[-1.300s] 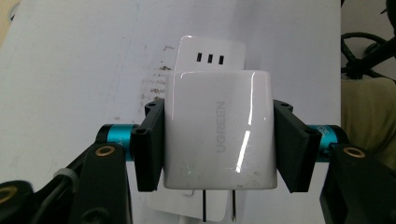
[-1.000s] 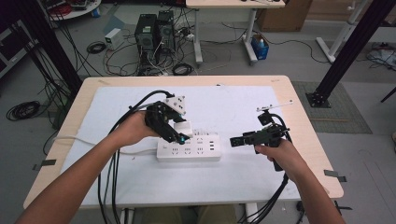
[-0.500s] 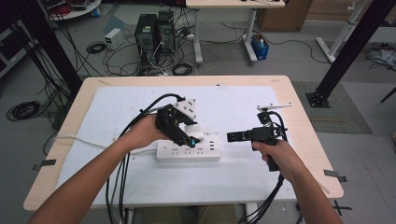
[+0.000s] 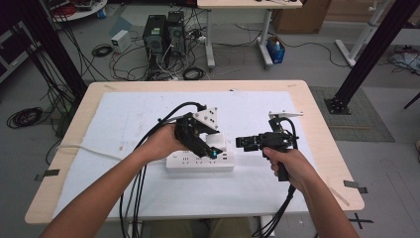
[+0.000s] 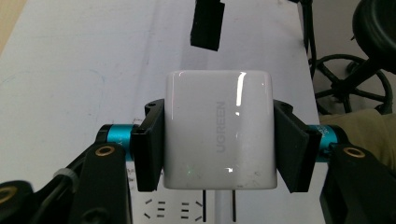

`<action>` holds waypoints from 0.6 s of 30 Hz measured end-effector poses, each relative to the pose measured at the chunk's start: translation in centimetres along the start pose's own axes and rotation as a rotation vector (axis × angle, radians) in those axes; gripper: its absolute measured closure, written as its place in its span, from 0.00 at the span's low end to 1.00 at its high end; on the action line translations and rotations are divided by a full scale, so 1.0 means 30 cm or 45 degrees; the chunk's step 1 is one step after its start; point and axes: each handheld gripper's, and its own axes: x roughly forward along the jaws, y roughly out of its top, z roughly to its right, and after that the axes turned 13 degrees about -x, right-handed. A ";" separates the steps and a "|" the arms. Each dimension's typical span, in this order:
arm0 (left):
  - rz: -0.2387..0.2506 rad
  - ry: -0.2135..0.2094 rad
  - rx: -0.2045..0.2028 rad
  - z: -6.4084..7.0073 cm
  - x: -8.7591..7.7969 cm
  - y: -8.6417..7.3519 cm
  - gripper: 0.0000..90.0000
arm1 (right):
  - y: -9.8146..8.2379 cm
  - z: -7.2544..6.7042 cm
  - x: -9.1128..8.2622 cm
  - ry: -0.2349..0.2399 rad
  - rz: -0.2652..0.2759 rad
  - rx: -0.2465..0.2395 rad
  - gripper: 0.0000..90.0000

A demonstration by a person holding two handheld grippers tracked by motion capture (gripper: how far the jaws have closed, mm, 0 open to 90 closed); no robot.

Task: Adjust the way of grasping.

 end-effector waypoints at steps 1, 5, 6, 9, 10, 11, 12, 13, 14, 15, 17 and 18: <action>-0.003 -0.006 0.004 0.001 0.005 0.003 0.47 | -0.002 0.000 0.006 0.019 0.008 0.023 0.05; -0.009 -0.019 0.013 0.008 0.022 0.012 0.47 | -0.004 0.008 0.010 0.063 0.017 0.085 0.07; -0.010 -0.019 0.012 0.010 0.025 0.013 0.47 | -0.004 0.010 0.012 0.075 0.014 0.103 0.08; -0.018 -0.025 0.021 0.012 0.033 0.018 0.47 | -0.011 0.021 0.015 0.111 0.035 0.126 0.17; -0.014 -0.028 0.017 0.013 0.036 0.019 0.47 | -0.011 0.021 0.015 0.111 0.035 0.126 0.17; -0.013 -0.027 0.020 0.014 0.039 0.021 0.47 | -0.012 0.024 0.017 0.127 0.042 0.130 0.17; -0.014 -0.031 0.018 0.016 0.041 0.022 0.47 | -0.012 0.025 0.019 0.125 0.038 0.133 0.17; -0.014 -0.031 0.027 0.016 0.044 0.024 0.47 | -0.011 0.028 0.024 0.126 0.039 0.136 0.17; -0.015 -0.032 0.028 0.018 0.047 0.026 0.47 | -0.011 0.028 0.024 0.126 0.039 0.136 0.17; -0.008 -0.030 0.026 0.020 0.051 0.027 0.47 | -0.010 0.029 0.030 0.134 0.031 0.143 0.19; -0.006 -0.032 0.030 0.023 0.054 0.032 0.47 | -0.009 0.027 0.034 0.136 0.031 0.145 0.19; -0.006 -0.031 0.038 0.023 0.056 0.034 0.47 | -0.007 0.026 0.037 0.139 0.018 0.158 0.20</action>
